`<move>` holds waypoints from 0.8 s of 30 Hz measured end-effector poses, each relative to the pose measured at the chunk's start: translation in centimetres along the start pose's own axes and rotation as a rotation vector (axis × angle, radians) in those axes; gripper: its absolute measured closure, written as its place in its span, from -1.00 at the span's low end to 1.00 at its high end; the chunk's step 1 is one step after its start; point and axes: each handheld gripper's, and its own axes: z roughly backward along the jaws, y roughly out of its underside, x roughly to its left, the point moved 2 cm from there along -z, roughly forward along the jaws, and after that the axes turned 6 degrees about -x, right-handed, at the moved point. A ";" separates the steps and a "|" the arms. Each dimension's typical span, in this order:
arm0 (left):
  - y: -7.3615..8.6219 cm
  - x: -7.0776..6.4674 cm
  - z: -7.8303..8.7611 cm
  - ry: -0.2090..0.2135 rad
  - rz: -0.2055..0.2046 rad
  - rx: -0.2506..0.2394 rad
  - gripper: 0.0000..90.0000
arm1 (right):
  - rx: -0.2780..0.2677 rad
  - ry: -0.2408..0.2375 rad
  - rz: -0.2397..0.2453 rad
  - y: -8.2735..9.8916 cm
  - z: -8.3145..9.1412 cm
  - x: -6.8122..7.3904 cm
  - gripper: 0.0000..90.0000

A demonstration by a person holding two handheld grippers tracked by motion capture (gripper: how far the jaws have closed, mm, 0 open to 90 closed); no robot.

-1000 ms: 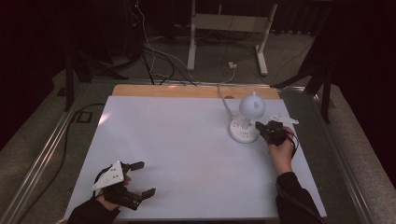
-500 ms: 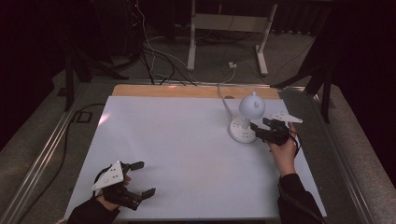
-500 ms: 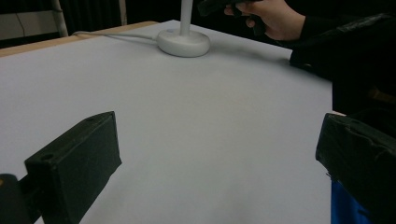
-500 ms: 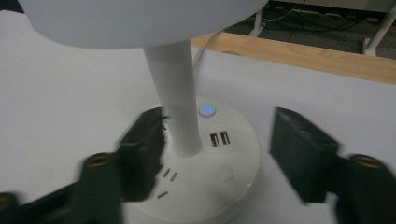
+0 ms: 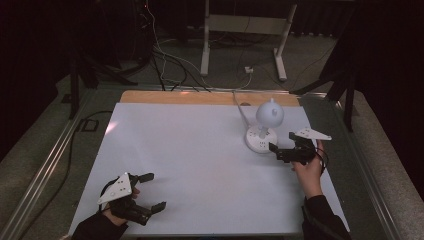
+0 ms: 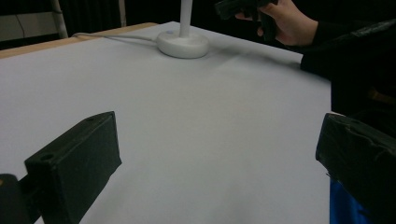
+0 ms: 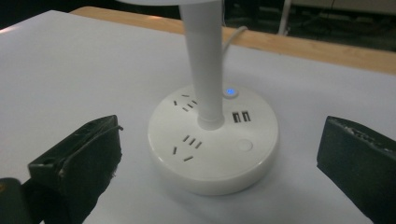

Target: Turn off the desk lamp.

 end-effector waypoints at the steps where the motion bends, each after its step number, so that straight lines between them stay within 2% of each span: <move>1: 0.0 0.0 0.0 0.001 0.000 0.000 -0.99 | -0.001 -0.005 -0.004 0.1 0.2 0.1 -1.00; 9: -0.1 -0.1 0.1 0.003 -0.004 -0.007 -0.99 | 0.017 -0.043 0.024 1.4 2.1 1.9 -1.00; 13: -0.1 -0.1 0.1 0.004 -0.001 -0.011 -0.99 | 0.034 -0.059 0.027 2.0 3.0 2.7 -1.00; 16: -0.1 -0.1 0.1 0.003 -0.002 -0.009 -0.99 | 0.034 -0.076 0.002 2.6 3.8 3.0 -1.00; 24: -0.1 -0.2 0.1 0.003 -0.007 -0.006 -0.99 | 0.064 -0.122 0.016 4.1 5.4 4.2 -1.00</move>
